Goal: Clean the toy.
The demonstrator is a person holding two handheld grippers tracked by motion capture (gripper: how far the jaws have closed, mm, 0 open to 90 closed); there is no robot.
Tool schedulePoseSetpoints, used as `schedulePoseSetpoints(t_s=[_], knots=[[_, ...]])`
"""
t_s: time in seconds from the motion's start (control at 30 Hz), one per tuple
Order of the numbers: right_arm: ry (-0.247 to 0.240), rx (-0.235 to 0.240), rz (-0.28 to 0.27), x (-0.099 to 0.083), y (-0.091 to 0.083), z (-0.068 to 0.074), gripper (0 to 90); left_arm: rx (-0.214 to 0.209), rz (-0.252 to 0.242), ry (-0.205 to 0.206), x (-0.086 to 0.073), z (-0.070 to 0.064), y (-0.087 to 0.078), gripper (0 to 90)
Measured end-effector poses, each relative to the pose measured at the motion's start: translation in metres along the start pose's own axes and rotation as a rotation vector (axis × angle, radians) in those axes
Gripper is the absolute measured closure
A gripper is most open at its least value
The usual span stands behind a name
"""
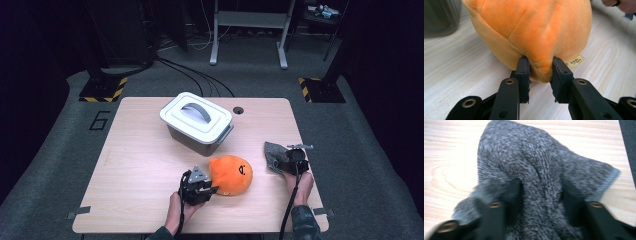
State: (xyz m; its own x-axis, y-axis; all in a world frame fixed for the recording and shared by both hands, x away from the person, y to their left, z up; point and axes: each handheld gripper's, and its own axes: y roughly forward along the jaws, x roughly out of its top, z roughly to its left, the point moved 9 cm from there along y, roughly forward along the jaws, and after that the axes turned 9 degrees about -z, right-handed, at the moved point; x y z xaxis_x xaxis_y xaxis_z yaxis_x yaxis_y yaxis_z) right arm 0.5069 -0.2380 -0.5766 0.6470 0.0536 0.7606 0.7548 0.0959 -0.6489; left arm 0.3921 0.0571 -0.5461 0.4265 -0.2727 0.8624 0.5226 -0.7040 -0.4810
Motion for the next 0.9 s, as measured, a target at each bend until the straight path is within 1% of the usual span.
schedulePoseSetpoints(t_s=[0.03, 0.07, 0.1, 0.13, 0.2, 0.23, 0.27, 0.3, 0.33, 0.37, 0.4, 0.43, 0.5, 0.53, 0.57, 0.6, 0.67, 0.77, 0.8, 0.87, 0.9], knots=[[0.015, 0.004, -0.001, -0.001, -0.001, -0.001, 62.0, -0.01, -0.009, -0.006, 0.001, -0.001, 0.001, 70.7], [0.025, 0.005, -0.008, -0.001, -0.002, -0.002, 65.3, -0.01, 0.006, 0.007, 0.001, -0.002, 0.001, 70.8], [0.028, 0.006, -0.005, -0.002, -0.003, -0.002, 67.5, 0.0, 0.01, 0.018, 0.002, -0.001, 0.001, 70.9], [0.046, 0.009, -0.005, -0.002, -0.004, -0.002, 69.1, -0.006, 0.004, 0.017, 0.002, -0.002, 0.001, 70.9], [0.043, 0.016, -0.021, -0.003, -0.005, -0.004, 71.0, -0.004, 0.0, 0.035, 0.0, -0.003, 0.001, 71.0], [0.053, 0.024, -0.025, -0.002, -0.005, -0.004, 72.0, -0.008, -0.003, 0.032, -0.001, -0.003, 0.001, 71.0], [0.069, 0.032, -0.03, -0.002, -0.006, -0.004, 72.4, -0.01, -0.007, 0.02, -0.001, -0.003, 0.0, 71.0], [0.079, 0.038, -0.028, -0.003, -0.007, -0.004, 72.6, -0.002, -0.01, 0.015, -0.002, -0.002, 0.0, 71.0], [0.096, 0.05, -0.036, -0.003, -0.009, -0.003, 72.8, -0.003, -0.016, 0.03, -0.002, -0.003, 0.001, 71.2], [0.101, 0.064, -0.036, -0.002, -0.012, -0.003, 73.1, 0.003, -0.004, 0.051, -0.003, -0.003, 0.002, 71.5], [0.082, 0.064, -0.04, 0.0, -0.015, -0.005, 73.2, 0.01, 0.002, 0.047, -0.002, -0.002, 0.002, 71.6], [0.094, 0.07, -0.048, 0.002, -0.022, -0.004, 73.2, 0.003, 0.006, 0.055, -0.001, -0.002, 0.001, 71.5], [0.098, 0.081, -0.069, 0.005, -0.029, -0.003, 73.2, 0.014, 0.007, 0.066, -0.002, -0.003, 0.0, 71.5], [0.087, 0.087, -0.08, 0.006, -0.035, -0.003, 73.2, 0.01, 0.01, 0.069, -0.004, -0.004, 0.0, 71.5], [0.091, 0.104, -0.086, 0.007, -0.042, -0.001, 73.2, 0.01, 0.007, 0.065, -0.005, -0.004, 0.0, 71.5], [0.08, 0.107, -0.096, 0.009, -0.046, 0.0, 73.2, 0.006, 0.011, 0.065, -0.005, -0.005, -0.001, 71.5], [0.075, 0.126, -0.107, 0.012, -0.055, 0.004, 73.2, 0.006, 0.017, 0.068, -0.005, -0.003, -0.001, 71.5], [0.061, 0.158, -0.129, 0.019, -0.069, 0.015, 73.1, 0.009, 0.019, 0.068, -0.005, -0.003, -0.001, 71.4], [0.061, 0.174, -0.137, 0.022, -0.074, 0.021, 73.1, 0.012, 0.022, 0.075, -0.004, -0.004, -0.001, 71.4], [0.032, 0.207, -0.156, 0.028, -0.086, 0.033, 73.0, 0.015, 0.026, 0.081, -0.004, -0.005, -0.001, 71.4], [0.027, 0.221, -0.158, 0.03, -0.089, 0.038, 72.8, 0.016, 0.023, 0.079, -0.004, -0.004, -0.001, 71.3]])
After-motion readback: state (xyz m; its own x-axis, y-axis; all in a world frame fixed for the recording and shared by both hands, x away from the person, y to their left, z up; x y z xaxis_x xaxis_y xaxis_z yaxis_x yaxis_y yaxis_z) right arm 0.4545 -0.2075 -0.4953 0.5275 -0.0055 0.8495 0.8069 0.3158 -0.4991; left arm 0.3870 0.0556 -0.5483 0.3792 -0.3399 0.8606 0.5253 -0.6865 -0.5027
